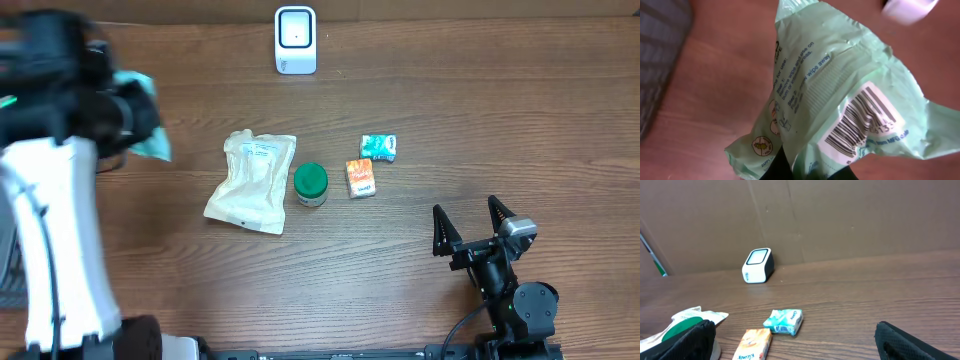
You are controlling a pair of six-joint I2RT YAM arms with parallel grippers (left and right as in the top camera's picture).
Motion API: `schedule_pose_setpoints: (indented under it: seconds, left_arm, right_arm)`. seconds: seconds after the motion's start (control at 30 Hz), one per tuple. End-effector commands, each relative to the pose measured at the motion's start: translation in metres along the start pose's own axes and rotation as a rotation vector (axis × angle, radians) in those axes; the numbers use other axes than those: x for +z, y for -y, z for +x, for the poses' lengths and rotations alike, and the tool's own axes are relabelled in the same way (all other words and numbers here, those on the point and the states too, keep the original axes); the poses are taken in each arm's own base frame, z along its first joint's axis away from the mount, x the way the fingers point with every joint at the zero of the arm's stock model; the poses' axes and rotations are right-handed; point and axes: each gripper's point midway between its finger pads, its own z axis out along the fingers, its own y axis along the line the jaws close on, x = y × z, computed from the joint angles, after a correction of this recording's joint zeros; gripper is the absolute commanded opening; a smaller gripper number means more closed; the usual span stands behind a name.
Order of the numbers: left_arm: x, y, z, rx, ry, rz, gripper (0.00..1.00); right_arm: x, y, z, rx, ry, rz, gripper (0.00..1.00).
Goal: Scan the item barcode
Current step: 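Carry the wipes pack toward the scanner and drop it left of the bag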
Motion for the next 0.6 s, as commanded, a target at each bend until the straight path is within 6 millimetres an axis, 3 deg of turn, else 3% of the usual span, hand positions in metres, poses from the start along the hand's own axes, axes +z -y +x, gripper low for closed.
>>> schedule_pose_setpoints:
  seconds: [0.0, 0.27, 0.4, 0.53, 0.57]
  left_arm:
    - [0.048, -0.001, 0.028, 0.113, -0.141, -0.141, 0.04]
    - [0.147, -0.01, 0.084, 0.153, -0.436, -0.245, 0.04]
    - [0.168, -0.014, 0.093, 0.153, -0.478, -0.263, 0.04]
    - [0.173, -0.013, 0.091, 0.153, -0.476, -0.262, 0.04]
    - [0.173, -0.013, 0.091, 0.153, -0.476, -0.262, 0.17]
  right_arm:
    - [0.0, 0.002, 0.002, -0.003, 0.004, 0.007, 1.0]
    - [0.0, 0.002, 0.002, -0.003, 0.004, 0.007, 1.0]
    - [0.0, 0.002, 0.002, -0.003, 0.004, 0.007, 1.0]
    - [0.0, 0.002, 0.002, -0.003, 0.004, 0.007, 1.0]
    - [0.0, 0.002, 0.002, -0.003, 0.004, 0.007, 1.0]
